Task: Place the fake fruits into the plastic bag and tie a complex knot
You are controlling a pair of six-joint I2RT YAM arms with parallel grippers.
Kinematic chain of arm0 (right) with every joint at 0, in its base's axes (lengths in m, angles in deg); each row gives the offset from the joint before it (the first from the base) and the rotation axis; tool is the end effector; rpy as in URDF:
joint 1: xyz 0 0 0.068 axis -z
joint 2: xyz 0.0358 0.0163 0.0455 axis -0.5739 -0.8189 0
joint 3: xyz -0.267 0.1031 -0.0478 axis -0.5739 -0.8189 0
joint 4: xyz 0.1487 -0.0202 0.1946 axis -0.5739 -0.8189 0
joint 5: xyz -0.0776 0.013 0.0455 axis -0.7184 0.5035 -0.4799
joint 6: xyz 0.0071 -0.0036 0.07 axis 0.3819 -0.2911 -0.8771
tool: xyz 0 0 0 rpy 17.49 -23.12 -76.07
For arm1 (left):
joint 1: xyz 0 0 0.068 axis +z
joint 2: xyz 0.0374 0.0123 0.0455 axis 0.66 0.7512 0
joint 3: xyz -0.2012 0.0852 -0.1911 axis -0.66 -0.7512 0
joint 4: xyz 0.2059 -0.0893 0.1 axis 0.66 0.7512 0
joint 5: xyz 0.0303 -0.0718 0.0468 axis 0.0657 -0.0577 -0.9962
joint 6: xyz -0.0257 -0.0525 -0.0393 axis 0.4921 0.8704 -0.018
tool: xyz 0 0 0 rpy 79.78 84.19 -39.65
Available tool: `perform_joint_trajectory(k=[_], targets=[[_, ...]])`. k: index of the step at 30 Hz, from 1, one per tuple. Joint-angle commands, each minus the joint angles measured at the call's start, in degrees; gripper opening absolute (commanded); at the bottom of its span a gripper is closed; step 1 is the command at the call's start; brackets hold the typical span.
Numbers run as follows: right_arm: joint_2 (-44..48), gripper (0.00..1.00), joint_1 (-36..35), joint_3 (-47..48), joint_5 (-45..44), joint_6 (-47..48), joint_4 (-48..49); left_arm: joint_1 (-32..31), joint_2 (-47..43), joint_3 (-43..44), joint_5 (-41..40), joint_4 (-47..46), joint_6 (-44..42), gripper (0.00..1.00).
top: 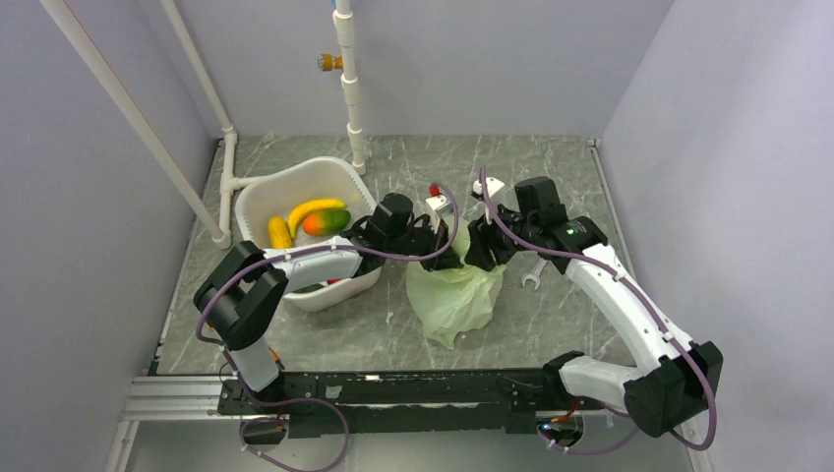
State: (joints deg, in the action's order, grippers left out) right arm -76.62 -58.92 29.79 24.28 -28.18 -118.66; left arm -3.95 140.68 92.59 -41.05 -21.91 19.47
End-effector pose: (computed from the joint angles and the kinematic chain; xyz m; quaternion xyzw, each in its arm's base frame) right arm 0.1990 0.1152 0.3166 -0.3343 0.8471 0.2492 0.3295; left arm 0.2487 -0.3002 0.2573 0.3548 0.7198 -0.5062 0.3158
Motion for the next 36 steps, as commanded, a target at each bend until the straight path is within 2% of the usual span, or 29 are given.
perform_joint_trajectory(k=[1,3,6,8,11,13,15,17,21,26,36], targets=[[3.4,0.65,1.9,5.69,6.62,-0.99,-3.09,0.6,0.01,-1.04,2.93,-4.3,3.67,0.0],[3.37,0.78,4.53,8.22,8.72,-1.95,-4.38,0.68,-0.32,-1.25,2.71,-4.14,3.76,0.0],[2.84,0.79,12.42,12.53,12.88,-3.92,-5.33,0.65,-0.22,-1.01,2.36,-3.48,3.67,0.0],[2.21,0.7,18.61,13.77,14.35,-4.28,-5.42,0.65,-0.03,-0.59,1.82,-3.12,3.75,0.0],[0.2,0.47,25.18,11.34,11.55,-2.37,-4.26,0.66,0.28,0.37,0.81,-2.59,3.96,0.0],[-1.89,0.35,27.84,8.99,11.16,-1.74,-2.22,0.63,0.67,1.13,0.41,-2.3,4.06,0.0],[-5.0,0.28,28.2,7.75,12.71,0.04,-1.85,0.64,1.05,1.76,-0.31,-1.73,3.85,0.0],[-7.89,0.27,28.12,7.08,16.04,1.69,-2.36,0.69,1.45,2.5,-0.73,-0.93,3.89,0.0],[-11.93,0.32,26.88,4.89,22.24,3.67,-2.62,0.62,2.03,3.46,-1.38,-0.54,3.99,0.0],[-13.95,0.36,22.45,1.27,24.97,4.22,0.38,0.6,3.25,4.0,-0.94,-1.42,6.04,0.0],[-11.99,0.6,17.15,-6.17,32.49,4.96,0.89,1.53,2.81,5.16,2.37,-2.39,7.43,0.0]])
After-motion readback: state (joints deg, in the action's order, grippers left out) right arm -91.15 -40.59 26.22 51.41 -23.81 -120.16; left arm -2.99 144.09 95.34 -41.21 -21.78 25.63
